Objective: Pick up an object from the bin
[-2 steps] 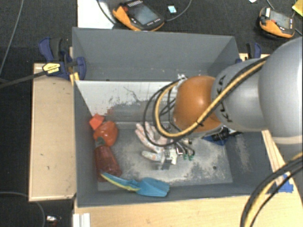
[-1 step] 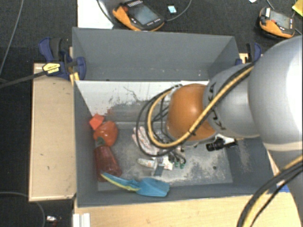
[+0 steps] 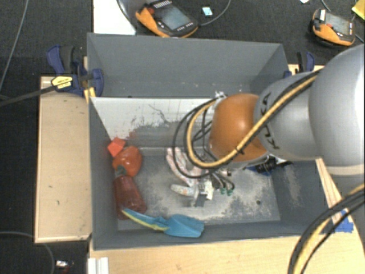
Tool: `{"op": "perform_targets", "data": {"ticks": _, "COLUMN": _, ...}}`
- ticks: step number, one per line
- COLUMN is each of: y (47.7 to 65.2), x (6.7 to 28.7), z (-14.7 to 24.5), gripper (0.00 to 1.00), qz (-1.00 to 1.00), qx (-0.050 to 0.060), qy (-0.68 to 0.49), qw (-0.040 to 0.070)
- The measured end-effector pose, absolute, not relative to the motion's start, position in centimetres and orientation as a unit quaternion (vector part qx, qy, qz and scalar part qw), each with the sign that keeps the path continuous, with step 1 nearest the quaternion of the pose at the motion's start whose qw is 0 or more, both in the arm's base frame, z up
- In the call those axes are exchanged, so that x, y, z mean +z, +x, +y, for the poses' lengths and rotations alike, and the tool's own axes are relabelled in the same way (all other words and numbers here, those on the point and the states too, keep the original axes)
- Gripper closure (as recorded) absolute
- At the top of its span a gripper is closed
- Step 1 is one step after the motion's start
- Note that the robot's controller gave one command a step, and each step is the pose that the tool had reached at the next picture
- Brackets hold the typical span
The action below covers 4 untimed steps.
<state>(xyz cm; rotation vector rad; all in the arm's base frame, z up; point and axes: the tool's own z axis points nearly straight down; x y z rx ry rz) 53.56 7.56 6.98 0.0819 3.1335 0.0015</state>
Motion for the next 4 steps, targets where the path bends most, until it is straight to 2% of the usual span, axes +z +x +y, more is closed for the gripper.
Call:
{"op": "perform_targets", "data": {"ticks": 1, "y": 52.0, "x": 7.1, "z": 9.8, "gripper": 0.00, "qz": 0.999, "qx": 0.004, "qy": 0.054, "qw": 0.005}}
{"op": "perform_targets", "data": {"ticks": 2, "y": 53.5, "x": 7.1, "z": 7.8, "gripper": 1.00, "qz": 0.999, "qx": 0.001, "qy": 0.032, "qw": 0.007}}
{"op": "perform_targets", "data": {"ticks": 4, "y": 53.5, "x": 7.3, "z": 7.8, "gripper": 1.00, "qz": 0.999, "qx": 0.002, "qy": 0.033, "qw": 0.008}}
